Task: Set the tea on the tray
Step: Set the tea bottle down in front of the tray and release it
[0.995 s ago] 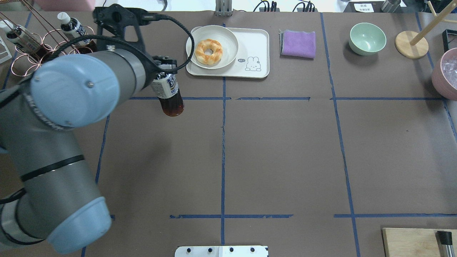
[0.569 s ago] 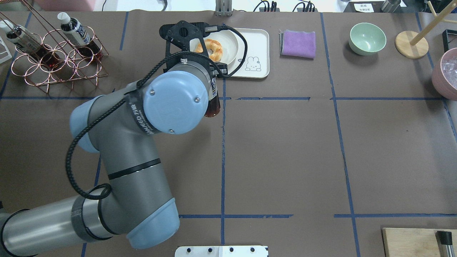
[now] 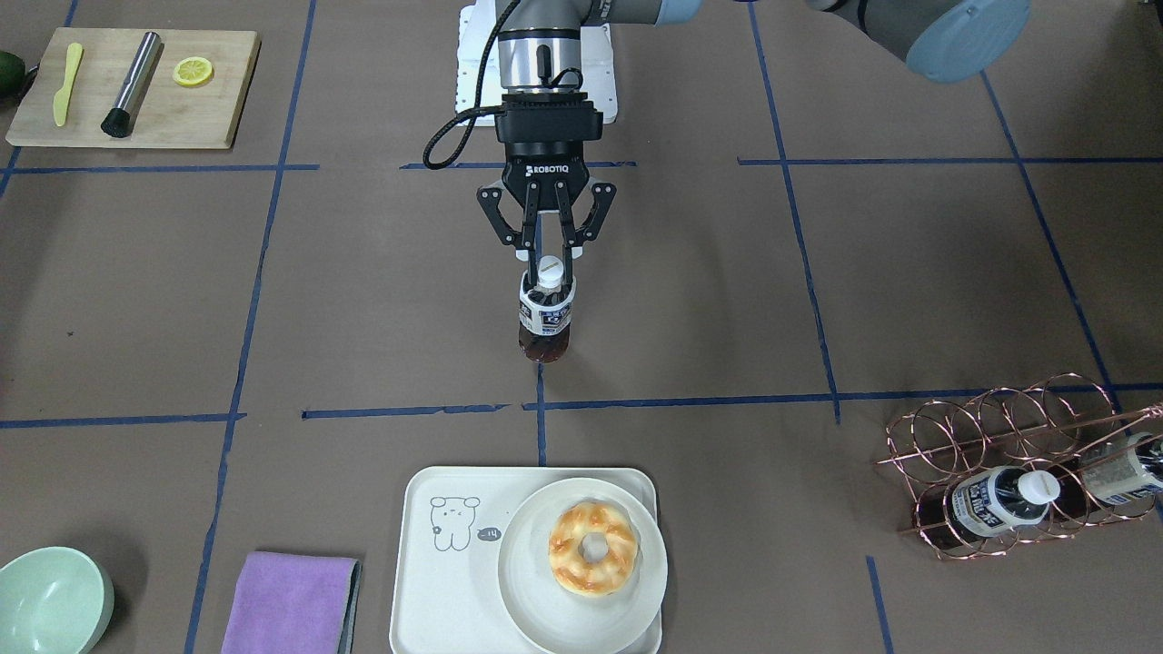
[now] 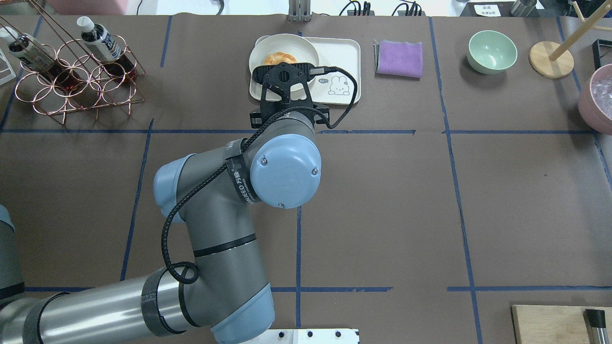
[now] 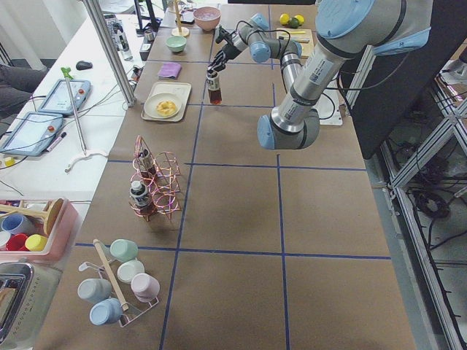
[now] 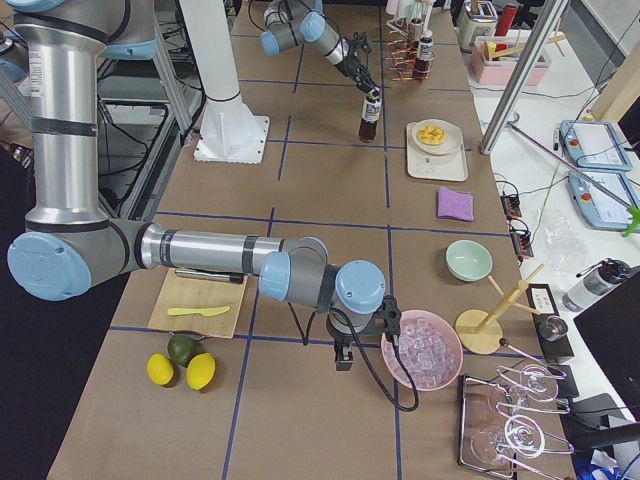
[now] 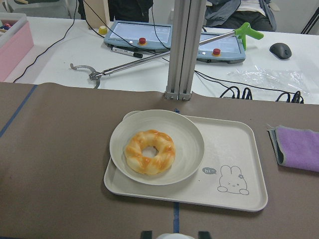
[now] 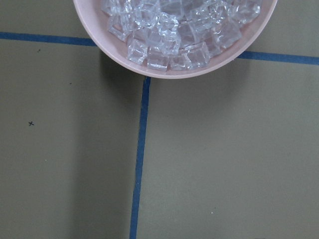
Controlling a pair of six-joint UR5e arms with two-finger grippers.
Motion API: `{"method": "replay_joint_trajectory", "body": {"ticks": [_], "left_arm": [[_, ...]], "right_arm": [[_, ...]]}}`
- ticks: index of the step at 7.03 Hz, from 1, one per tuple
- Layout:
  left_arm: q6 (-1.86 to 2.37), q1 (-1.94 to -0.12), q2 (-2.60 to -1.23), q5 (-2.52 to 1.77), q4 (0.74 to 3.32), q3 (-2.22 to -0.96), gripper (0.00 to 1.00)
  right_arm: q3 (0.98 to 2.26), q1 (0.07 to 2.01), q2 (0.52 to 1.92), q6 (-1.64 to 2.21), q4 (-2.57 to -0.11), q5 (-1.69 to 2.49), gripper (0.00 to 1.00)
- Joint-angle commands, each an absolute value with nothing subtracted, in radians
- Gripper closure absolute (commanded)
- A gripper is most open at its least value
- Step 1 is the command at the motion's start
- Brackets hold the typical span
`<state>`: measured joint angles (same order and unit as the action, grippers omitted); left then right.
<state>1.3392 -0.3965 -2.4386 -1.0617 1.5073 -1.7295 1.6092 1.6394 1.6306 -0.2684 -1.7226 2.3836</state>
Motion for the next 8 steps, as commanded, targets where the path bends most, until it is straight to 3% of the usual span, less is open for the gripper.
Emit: {"method": "replay_joint_trajectory", "body": {"ticks": [1,3,5,7,8], "left_arm": [[1.348,-0.368,-2.437,-1.017,1.535,-1.703,0.74],[1.344,-0.368,-2.434,-1.017,1.540,-1.703,0.60],[1.341,-0.368,-2.433,-1.017,1.540,-1.703,0.40],[1.339,-0.368,-2.424,-1.017,1.542,-1.706,0.33],[1.310,-0.368,-2.424,-1.022,1.540,-1.726,0.00]], "right_arm": [[1.609,1.640,1.631,-0.267,-1.723,2.384,0.00],[1.611,1.640,1.629,-0.267,-1.723,2.384,0.00],[1.612,1.640,1.629,-0.255,-1.723,2.384,0.00],[1.612,1.640,1.629,-0.255,-1.723,2.384,0.00],[1.612,1.640,1.629,-0.253,-1.723,2.384,0.00]]}}
